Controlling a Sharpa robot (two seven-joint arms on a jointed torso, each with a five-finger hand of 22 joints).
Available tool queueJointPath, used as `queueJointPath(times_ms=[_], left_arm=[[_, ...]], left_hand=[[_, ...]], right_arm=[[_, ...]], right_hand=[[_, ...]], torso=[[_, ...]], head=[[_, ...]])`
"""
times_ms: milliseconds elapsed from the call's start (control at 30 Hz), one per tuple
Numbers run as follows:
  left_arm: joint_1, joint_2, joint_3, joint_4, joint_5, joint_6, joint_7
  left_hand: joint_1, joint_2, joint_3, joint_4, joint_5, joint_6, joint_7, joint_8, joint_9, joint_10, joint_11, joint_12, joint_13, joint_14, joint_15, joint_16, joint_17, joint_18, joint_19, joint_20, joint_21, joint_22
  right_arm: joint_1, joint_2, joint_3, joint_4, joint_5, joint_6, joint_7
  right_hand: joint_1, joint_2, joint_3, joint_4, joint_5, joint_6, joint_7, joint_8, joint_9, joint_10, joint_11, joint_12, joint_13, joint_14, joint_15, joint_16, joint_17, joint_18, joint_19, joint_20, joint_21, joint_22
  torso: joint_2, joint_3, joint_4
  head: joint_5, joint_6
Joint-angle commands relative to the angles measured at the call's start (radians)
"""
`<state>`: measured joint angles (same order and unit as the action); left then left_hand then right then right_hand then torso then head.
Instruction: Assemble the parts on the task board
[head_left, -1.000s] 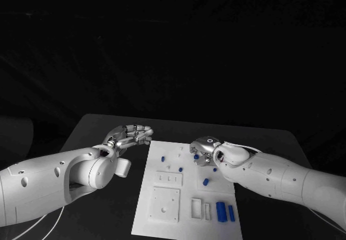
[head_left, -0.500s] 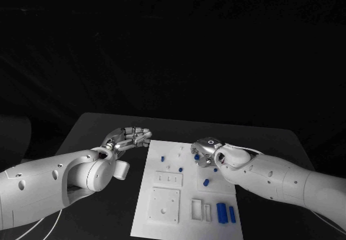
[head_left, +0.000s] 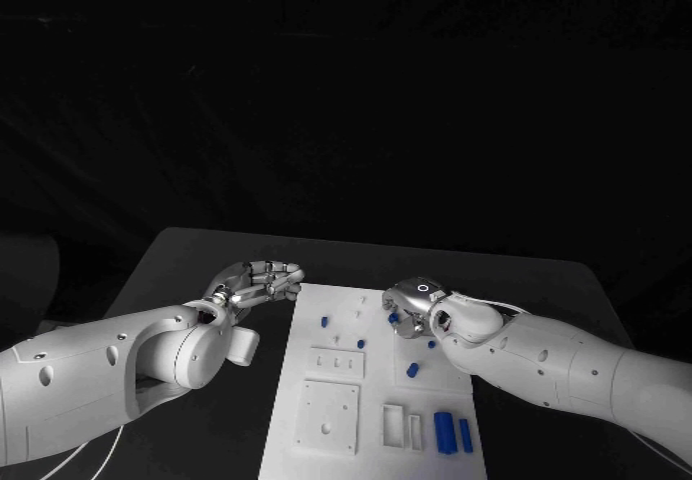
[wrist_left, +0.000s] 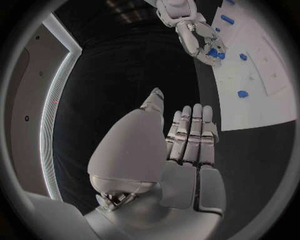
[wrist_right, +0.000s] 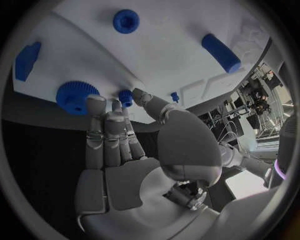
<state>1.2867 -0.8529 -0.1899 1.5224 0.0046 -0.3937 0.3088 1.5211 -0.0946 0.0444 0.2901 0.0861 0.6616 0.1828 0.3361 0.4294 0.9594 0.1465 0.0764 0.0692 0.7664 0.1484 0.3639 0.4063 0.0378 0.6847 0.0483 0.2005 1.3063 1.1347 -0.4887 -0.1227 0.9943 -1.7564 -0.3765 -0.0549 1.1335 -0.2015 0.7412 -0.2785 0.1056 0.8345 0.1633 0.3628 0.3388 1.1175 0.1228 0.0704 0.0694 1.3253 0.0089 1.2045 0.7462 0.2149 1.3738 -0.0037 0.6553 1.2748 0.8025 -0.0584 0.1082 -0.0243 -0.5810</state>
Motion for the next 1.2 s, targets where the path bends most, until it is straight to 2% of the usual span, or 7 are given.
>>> queueJointPath(times_ms=[33,300,500,567,767,1000,1200], left_arm=[[0.001,0.001,0.001,0.001,-0.005,0.017,0.003],[0.001,0.001,0.001,0.001,-0.005,0.018,0.002],[0.001,0.001,0.001,0.0,-0.005,0.017,-0.001],[0.001,0.001,0.001,0.0,-0.005,0.018,-0.001],[0.001,0.001,0.001,0.0,-0.005,0.016,-0.001],[0.001,0.002,0.001,-0.001,-0.005,0.018,-0.001],[0.001,0.001,0.001,0.0,-0.005,0.018,-0.001]], left_hand=[[0.007,0.0,-0.006,-0.002,0.003,0.007,0.001,-0.007,-0.002,0.002,0.005,-0.007,-0.001,0.002,0.002,-0.005,-0.001,-0.001,0.007,0.0,-0.004,0.0],[0.007,0.0,-0.007,-0.001,0.002,0.007,0.001,-0.007,-0.002,0.002,0.004,-0.007,-0.001,0.002,0.002,-0.005,-0.002,-0.001,0.007,0.001,-0.005,0.0],[0.007,0.0,-0.008,-0.001,0.002,0.007,0.001,-0.007,-0.002,0.002,0.004,-0.007,-0.001,0.002,0.002,-0.006,-0.002,-0.001,0.007,0.001,-0.005,0.0],[0.007,0.0,-0.008,-0.001,0.002,0.007,0.001,-0.007,-0.003,0.002,0.004,-0.008,-0.001,0.002,0.002,-0.006,-0.002,-0.001,0.007,0.001,-0.005,0.0],[0.007,0.001,-0.009,-0.001,0.001,0.007,0.0,-0.008,-0.003,0.001,0.004,-0.008,-0.001,0.003,0.003,-0.006,-0.002,-0.001,0.007,0.001,-0.005,0.0],[0.007,0.001,-0.009,-0.001,0.001,0.007,0.0,-0.008,-0.003,0.001,0.004,-0.008,-0.001,0.004,0.003,-0.006,-0.002,-0.001,0.007,0.001,-0.006,0.0],[0.007,0.001,-0.01,-0.001,0.001,0.007,0.0,-0.008,-0.003,0.001,0.004,-0.008,-0.001,0.004,0.003,-0.006,-0.002,-0.001,0.008,0.001,-0.006,0.0]], right_arm=[[-0.005,-0.003,-0.003,-0.002,-0.04,0.008,-0.021],[-0.005,-0.008,-0.003,0.006,-0.054,0.005,-0.026],[-0.005,-0.009,-0.003,0.008,-0.057,0.009,-0.033],[-0.005,-0.009,-0.003,0.01,-0.057,0.011,-0.033],[-0.005,-0.007,-0.003,0.013,-0.07,0.009,-0.042],[-0.005,-0.007,-0.003,0.016,-0.082,0.004,-0.055],[-0.005,-0.007,-0.003,0.02,-0.096,-0.016,-0.07]], right_hand=[[0.009,0.001,0.009,0.003,-0.006,0.009,-0.002,0.003,0.002,0.011,0.0,0.001,0.001,-0.006,0.0,0.008,-0.003,0.047,0.008,0.002,-0.004,-0.001],[0.011,0.001,0.032,0.007,-0.018,0.03,-0.007,0.012,0.005,0.038,-0.008,0.008,0.005,-0.007,-0.008,0.017,-0.014,0.047,0.012,-0.001,-0.002,0.0],[0.007,0.004,0.042,0.009,-0.028,0.054,-0.01,0.021,0.01,0.073,-0.02,0.018,0.014,-0.008,-0.02,0.025,-0.023,0.047,0.014,-0.004,0.001,0.002],[0.009,0.006,0.051,0.011,-0.039,0.061,-0.009,0.024,0.011,0.081,-0.024,0.02,0.017,-0.009,-0.023,0.027,-0.026,0.047,0.014,-0.008,0.001,0.002],[0.001,0.012,0.06,0.021,-0.05,0.09,-0.014,0.036,0.021,0.117,-0.037,0.032,0.03,-0.011,-0.036,0.033,-0.034,0.047,0.016,-0.012,0.005,0.005],[-0.007,0.017,0.086,0.043,-0.057,0.123,-0.029,0.054,0.041,0.162,-0.056,0.047,0.055,-0.014,-0.054,0.04,-0.042,0.047,0.018,-0.016,0.022,0.022],[-0.005,0.034,0.095,0.043,-0.057,0.142,-0.038,0.067,0.056,0.182,-0.064,0.053,0.07,-0.014,-0.063,0.047,-0.044,0.047,0.018,-0.02,0.03,0.03]], torso=[[0.004,-0.0004,-0.0017],[0.01,-0.0019,-0.0041],[0.012,-0.0017,-0.0038],[0.021,-0.0117,0.0131],[0.024,-0.0116,0.0119],[0.026,-0.0128,0.012],[0.028,-0.0129,0.011]], head=[[0.0,0.002],[0.0,0.011],[-0.001,0.012],[-0.023,0.023],[-0.021,0.025],[-0.023,0.026],[-0.021,0.026]])
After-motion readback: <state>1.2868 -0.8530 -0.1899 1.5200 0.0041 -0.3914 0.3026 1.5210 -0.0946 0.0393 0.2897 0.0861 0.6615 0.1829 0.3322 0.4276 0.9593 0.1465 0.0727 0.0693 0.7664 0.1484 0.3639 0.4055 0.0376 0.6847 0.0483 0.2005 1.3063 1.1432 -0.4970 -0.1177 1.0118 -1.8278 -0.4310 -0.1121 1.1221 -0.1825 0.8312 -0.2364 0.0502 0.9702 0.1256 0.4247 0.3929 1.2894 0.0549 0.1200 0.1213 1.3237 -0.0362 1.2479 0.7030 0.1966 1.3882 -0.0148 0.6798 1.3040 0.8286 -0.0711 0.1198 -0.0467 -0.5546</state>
